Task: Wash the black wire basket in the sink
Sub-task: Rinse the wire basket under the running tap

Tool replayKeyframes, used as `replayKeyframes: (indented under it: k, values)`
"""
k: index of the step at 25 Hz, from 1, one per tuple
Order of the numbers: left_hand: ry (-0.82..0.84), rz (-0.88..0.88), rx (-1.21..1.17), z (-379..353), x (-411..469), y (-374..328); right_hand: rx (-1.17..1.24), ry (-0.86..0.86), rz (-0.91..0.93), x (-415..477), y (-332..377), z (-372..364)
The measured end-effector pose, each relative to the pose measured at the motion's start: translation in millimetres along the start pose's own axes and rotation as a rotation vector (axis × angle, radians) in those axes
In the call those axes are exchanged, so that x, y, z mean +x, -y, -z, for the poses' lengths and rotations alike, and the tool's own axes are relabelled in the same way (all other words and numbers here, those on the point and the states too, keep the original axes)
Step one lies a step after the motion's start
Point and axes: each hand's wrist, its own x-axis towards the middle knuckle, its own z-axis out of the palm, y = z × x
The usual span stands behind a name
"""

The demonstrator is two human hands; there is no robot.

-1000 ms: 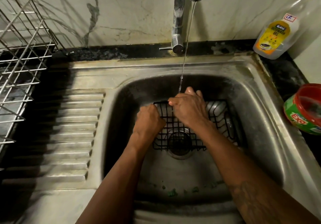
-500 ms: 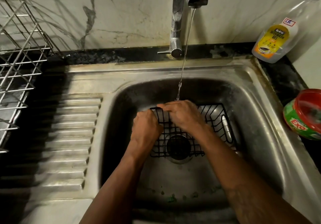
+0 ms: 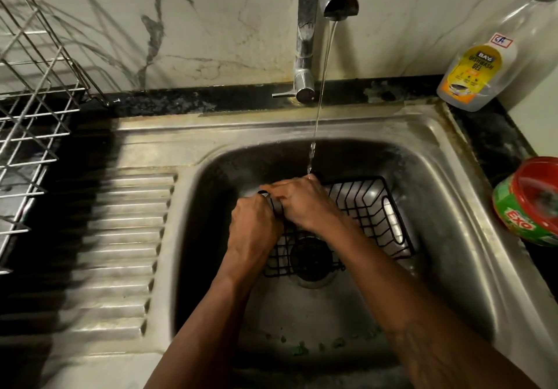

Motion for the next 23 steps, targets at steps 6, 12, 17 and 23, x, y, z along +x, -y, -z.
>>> replayKeyframes:
  k: [6,12,17,23]
  values:
    - [-0.043,0.096,0.001,7.9,2.2,6.1,-0.061,-0.092,-0.131,-24.5,-35.8,22.4]
    - [0.003,0.097,-0.022,5.7,2.8,5.4,-0.137,-0.021,-0.440,-45.4,-84.9,47.4]
    - [0.025,-0.012,-0.020,-1.5,2.0,-0.5,-0.163,0.028,-0.069,-9.9,-9.2,7.7]
    - [0.035,0.032,-0.047,-4.9,7.1,3.6,-0.023,-0.048,-0.115,-15.5,-13.3,7.5]
